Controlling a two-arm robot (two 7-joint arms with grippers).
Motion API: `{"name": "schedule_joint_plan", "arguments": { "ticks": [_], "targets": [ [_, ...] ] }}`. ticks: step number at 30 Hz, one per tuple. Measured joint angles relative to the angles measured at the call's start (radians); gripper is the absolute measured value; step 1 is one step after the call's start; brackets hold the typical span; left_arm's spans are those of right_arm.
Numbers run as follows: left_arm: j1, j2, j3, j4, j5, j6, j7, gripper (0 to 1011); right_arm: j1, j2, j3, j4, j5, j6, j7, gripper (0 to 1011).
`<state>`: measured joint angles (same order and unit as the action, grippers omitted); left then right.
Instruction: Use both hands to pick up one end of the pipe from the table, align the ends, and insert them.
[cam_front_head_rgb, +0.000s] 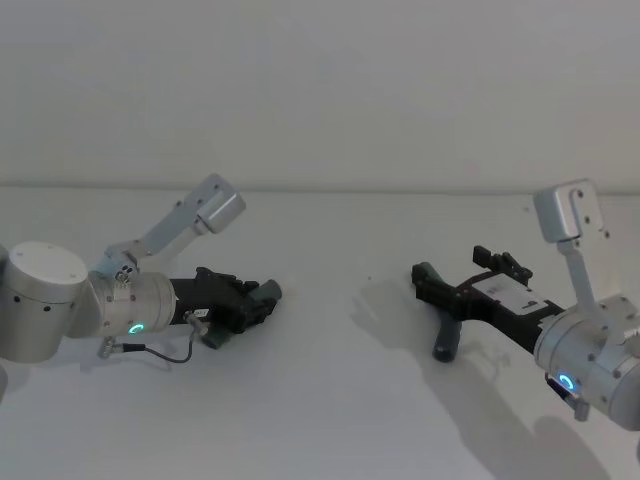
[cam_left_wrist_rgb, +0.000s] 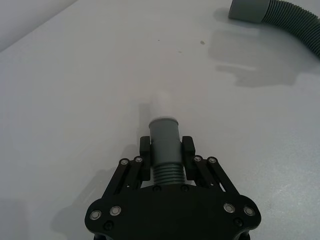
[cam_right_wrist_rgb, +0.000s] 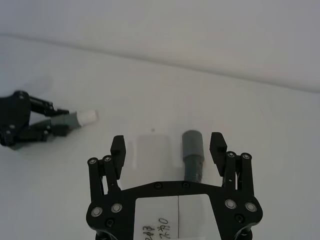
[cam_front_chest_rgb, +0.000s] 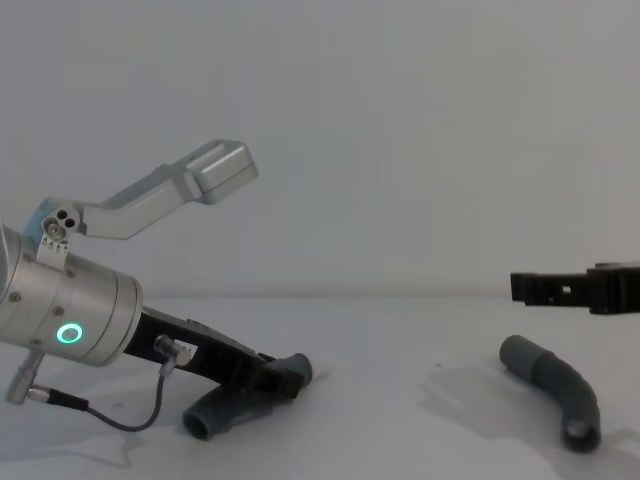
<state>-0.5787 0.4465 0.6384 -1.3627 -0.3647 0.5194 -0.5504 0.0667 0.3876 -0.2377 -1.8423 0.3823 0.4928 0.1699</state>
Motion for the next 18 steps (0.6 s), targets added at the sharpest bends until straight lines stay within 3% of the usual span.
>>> {"name": "schedule_joint_plan", "arguments": {
  "ticks": [10, 18],
  "targets": [
    [0.0, 0.0, 0.0, 0.0, 0.0, 0.0, 0.0, 363, 0.028, 0.048, -0.009, 0.048, -0.007, 0.03, 0.058, 1001],
    [0.0, 0.0, 0.0, 0.0, 0.0, 0.0, 0.0, 363, 0.053, 0.064, -0.017, 0.084, -0.006, 0.046, 0.086, 1001]
  ]
}}
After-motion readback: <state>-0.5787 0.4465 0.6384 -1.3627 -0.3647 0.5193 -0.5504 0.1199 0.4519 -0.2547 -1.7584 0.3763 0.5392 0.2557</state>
